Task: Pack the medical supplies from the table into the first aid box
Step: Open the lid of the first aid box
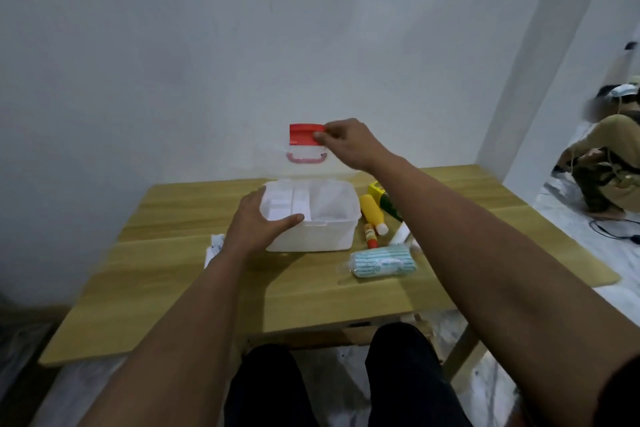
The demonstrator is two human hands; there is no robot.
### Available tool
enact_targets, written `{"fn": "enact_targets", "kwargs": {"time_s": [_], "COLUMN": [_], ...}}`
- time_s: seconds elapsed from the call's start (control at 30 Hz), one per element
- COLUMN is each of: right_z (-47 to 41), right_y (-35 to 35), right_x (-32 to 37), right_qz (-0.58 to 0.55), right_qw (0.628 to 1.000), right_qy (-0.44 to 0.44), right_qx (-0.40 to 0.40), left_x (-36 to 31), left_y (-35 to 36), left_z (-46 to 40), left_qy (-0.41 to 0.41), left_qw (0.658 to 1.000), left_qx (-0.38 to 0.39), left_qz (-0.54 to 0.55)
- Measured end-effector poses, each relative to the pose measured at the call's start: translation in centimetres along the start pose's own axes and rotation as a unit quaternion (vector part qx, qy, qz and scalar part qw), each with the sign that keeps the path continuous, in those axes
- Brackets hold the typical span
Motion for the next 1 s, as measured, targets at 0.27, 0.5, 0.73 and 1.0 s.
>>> {"fn": "enact_targets", "kwargs": {"time_s": [0.27,0.5,0.73,1.0], "right_z": [-5.5,-5.8,-3.7,-0.8], "right_y": [1.0,3.2,3.0,-1.9], "right_x": [-3.4,-7.2,-9.8,-12.9], "right_qz": [-0.025,-0.117,-0.223,0.064], "right_qw": [0.976,0.965,0.922,0.963], "right_qy": [0.135,0.203,0.312,0.253], "right_qx": [-0.171,-0.119,-0.053,-0.065], "left_x": [0.5,0.3,0.1,0.6], "left_y": [0.1,0.2,0.3,0.8], "left_z": [-0.4,0.1,0.3,0.0], "left_qy": [0.006,-0.003,0.007,0.005], "left_qw": [0.997,0.998,0.996,0.994], "left_qx": [-0.002,-0.024,-0.057,-0.069], "left_qz": [-0.072,-0.059,-0.068,-0.080]}}
Point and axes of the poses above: each hand's wrist, its own z-axis away from the middle knuckle, its own y-axis out of the palm, x = y × z, the point moved 3 cm from there along -z, towards the middle knuckle, and after that the axes turned 7 degrees about -z, right-handed, at the moved point
